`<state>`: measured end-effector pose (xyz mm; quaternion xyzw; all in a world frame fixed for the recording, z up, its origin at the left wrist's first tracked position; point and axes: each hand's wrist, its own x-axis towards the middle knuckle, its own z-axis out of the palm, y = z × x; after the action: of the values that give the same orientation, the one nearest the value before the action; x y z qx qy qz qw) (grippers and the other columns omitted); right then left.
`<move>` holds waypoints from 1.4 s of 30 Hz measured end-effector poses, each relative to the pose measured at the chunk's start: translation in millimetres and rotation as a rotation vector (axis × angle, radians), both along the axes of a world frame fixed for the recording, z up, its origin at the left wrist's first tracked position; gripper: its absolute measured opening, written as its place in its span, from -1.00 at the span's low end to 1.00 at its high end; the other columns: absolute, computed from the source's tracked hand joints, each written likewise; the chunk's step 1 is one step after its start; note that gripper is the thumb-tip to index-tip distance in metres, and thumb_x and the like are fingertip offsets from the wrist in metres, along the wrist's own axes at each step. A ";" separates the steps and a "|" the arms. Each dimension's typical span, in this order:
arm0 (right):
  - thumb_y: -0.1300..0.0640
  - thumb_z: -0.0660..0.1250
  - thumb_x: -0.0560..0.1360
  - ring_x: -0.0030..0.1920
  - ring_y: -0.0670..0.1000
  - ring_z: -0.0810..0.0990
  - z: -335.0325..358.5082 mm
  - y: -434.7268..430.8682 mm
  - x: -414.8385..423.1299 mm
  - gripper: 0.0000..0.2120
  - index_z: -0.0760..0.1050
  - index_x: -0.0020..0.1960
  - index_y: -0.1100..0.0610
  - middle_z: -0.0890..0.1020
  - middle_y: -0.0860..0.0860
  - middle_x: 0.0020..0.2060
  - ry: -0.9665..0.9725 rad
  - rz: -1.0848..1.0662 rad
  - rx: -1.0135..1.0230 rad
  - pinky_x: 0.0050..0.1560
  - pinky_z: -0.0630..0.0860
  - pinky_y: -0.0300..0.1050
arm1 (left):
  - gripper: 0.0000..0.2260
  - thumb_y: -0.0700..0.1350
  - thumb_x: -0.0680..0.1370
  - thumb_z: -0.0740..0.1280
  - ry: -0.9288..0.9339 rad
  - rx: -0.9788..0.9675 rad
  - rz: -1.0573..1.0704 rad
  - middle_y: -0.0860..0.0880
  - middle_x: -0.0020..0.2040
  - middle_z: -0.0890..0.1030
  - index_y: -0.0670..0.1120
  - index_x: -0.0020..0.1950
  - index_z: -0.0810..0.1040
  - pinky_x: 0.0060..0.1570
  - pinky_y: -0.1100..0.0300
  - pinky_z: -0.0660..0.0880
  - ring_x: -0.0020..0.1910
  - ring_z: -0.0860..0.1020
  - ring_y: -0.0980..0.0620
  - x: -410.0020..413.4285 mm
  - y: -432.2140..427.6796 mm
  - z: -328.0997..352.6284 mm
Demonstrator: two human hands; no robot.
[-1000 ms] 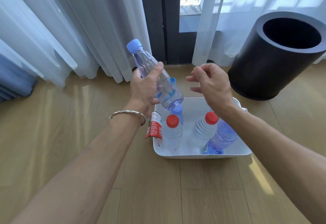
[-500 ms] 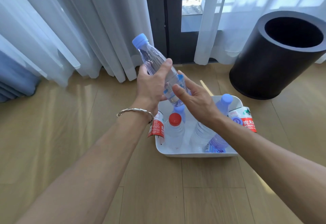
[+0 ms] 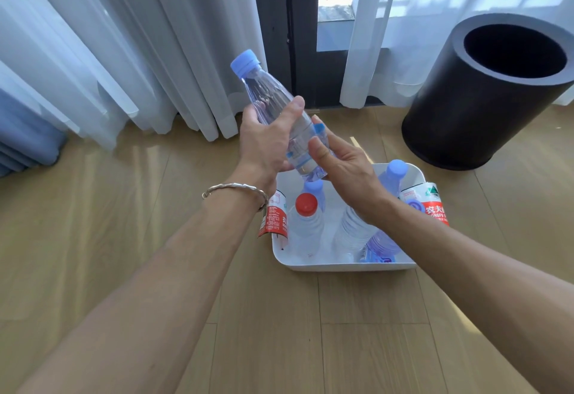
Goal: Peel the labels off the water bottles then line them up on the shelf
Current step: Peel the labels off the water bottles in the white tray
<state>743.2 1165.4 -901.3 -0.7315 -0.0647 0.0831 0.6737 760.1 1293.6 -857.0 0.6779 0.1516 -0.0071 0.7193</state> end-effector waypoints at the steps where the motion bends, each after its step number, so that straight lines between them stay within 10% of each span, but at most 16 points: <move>1: 0.02 0.11 0.63 -0.09 -0.29 0.63 -1.2 -0.6 0.9 -0.70 0.45 0.32 0.01 0.62 -0.21 -0.08 0.020 -0.016 0.026 -0.05 0.59 -0.35 | -0.58 0.07 0.54 0.35 0.000 0.003 -0.001 0.00 0.19 0.57 0.01 0.35 0.36 -0.38 0.17 0.61 0.07 0.59 0.01 0.3 0.7 -0.4; 8: 0.03 0.11 0.65 -0.22 -0.27 0.62 7.8 0.3 4.1 -0.74 0.57 -0.02 -0.01 0.63 -0.13 -0.23 -0.046 -0.120 -0.057 -0.21 0.53 -0.40 | -0.59 0.08 0.55 0.33 0.034 -0.024 -0.030 -0.04 0.18 0.58 0.00 0.35 0.36 -0.29 0.06 0.64 0.10 0.61 -0.04 1.6 2.0 -0.7; 12: -0.02 0.16 0.64 -0.13 0.16 0.67 10.7 -5.2 14.0 -0.64 0.59 -0.11 0.17 0.66 0.19 -0.16 -0.006 -0.195 -0.012 -0.06 0.63 0.16 | -0.65 0.07 0.55 0.32 0.033 -0.054 -0.090 -0.02 0.14 0.61 0.01 0.29 0.39 -0.21 -0.06 0.64 0.08 0.63 -0.04 5.2 5.7 5.2; 28: -0.01 0.08 0.66 -0.19 0.07 0.66 17.5 -8.4 15.7 -0.68 0.52 -0.07 0.12 0.62 0.09 -0.17 0.316 -0.212 0.254 -0.30 0.63 -0.04 | -0.74 0.00 0.57 0.26 0.019 -0.240 -0.253 -0.05 -0.05 0.60 -0.05 0.21 0.41 -0.20 -0.07 0.59 -0.11 0.65 -0.03 0.2 15.9 6.1; 33: -0.02 0.07 0.66 -0.17 0.11 0.59 25.1 -2.3 16.7 -0.68 0.45 -0.08 0.16 0.55 0.12 -0.20 0.074 -0.264 0.079 -0.16 0.60 0.14 | -0.55 -0.01 0.45 0.28 0.030 -0.227 -0.163 -0.12 0.11 0.54 -0.12 0.30 0.35 -0.10 -0.12 0.59 0.06 0.60 -0.10 4.2 17.0 2.9; 36: 0.05 0.12 0.65 -0.23 -0.04 0.47 32.5 -5.2 16.1 -0.68 0.50 -0.11 0.23 0.53 0.11 -0.26 -0.160 -0.293 -0.125 -0.21 0.47 -0.12 | -0.74 0.02 0.53 0.26 0.079 -0.094 -0.079 -0.06 0.21 0.58 -0.03 0.19 0.47 -0.01 -0.10 0.58 0.18 0.57 -0.04 7.5 20.6 -2.7; 42: 0.12 0.19 0.63 -0.29 -0.04 0.43 26.5 5.5 -0.3 -0.75 0.54 -0.07 0.26 0.57 0.10 -0.28 -0.409 -0.205 -0.297 -0.31 0.33 -0.29 | -0.43 0.28 0.38 0.42 0.202 0.080 0.048 0.04 0.08 0.59 -0.03 0.23 0.44 -0.25 0.13 0.54 0.04 0.59 0.05 11.2 14.9 0.9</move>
<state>742.9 1170.9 -874.8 -0.8267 -0.1120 -0.1263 0.5368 771.3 1308.5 -856.1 0.6981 0.2397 -0.0520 0.6726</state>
